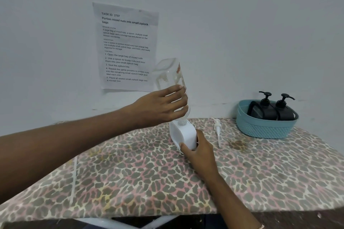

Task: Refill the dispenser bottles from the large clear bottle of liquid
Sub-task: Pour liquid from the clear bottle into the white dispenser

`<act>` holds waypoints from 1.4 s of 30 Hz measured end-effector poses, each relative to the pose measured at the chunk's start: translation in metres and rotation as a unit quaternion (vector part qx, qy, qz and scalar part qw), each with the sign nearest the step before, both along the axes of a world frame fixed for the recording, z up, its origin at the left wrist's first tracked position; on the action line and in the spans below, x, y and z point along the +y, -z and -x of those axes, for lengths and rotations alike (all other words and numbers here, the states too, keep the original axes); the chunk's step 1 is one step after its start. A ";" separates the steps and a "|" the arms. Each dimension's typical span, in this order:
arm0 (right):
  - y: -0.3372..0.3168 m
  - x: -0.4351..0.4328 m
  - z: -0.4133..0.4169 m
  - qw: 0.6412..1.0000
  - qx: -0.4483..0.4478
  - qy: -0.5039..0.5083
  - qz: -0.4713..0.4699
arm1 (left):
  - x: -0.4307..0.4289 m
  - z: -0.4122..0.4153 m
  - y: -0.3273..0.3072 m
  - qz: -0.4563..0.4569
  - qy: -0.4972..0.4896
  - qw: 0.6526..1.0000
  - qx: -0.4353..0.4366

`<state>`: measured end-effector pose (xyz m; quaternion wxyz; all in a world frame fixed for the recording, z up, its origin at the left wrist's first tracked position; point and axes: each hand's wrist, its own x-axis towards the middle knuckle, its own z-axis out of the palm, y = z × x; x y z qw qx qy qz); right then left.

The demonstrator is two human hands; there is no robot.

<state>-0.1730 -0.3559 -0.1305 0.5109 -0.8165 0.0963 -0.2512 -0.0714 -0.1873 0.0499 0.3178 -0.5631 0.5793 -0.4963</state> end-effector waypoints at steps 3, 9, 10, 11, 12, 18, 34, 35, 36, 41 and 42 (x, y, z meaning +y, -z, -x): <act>0.000 0.000 0.000 1.000 -0.001 0.002 0.004 | -0.002 0.000 -0.001 -0.005 0.003 1.000 -0.008; 0.001 0.000 0.001 1.000 -0.002 0.000 0.003 | -0.003 -0.001 -0.002 -0.010 0.009 1.000 -0.023; 0.001 0.000 0.001 1.000 -0.002 -0.001 0.003 | -0.004 -0.001 -0.002 -0.010 0.010 1.000 -0.024; 0.001 0.000 0.001 1.000 -0.002 -0.001 0.002 | -0.004 -0.001 -0.003 -0.010 0.011 1.000 -0.025; 0.000 0.000 0.001 1.000 -0.002 -0.002 0.002 | -0.004 -0.001 -0.003 -0.011 0.011 1.000 -0.026; -0.001 0.000 0.001 1.000 -0.001 -0.002 0.003 | -0.002 0.001 -0.003 -0.008 0.004 1.000 -0.017; -0.002 0.000 0.003 1.000 -0.005 -0.005 -0.004 | 0.013 0.001 0.021 0.096 -0.075 0.987 0.103; -0.002 0.000 0.003 1.000 -0.006 -0.005 -0.006 | 0.015 0.001 0.024 0.106 -0.080 0.985 0.113; -0.002 0.000 0.003 1.000 -0.006 -0.005 -0.006 | 0.016 0.002 0.026 0.116 -0.084 0.982 0.122; -0.004 0.001 0.004 1.000 -0.008 -0.010 -0.017 | 0.019 0.003 0.042 0.182 -0.096 0.965 0.161; -0.003 0.001 0.004 1.000 -0.009 -0.010 -0.019 | 0.019 0.003 0.046 0.197 -0.094 0.961 0.168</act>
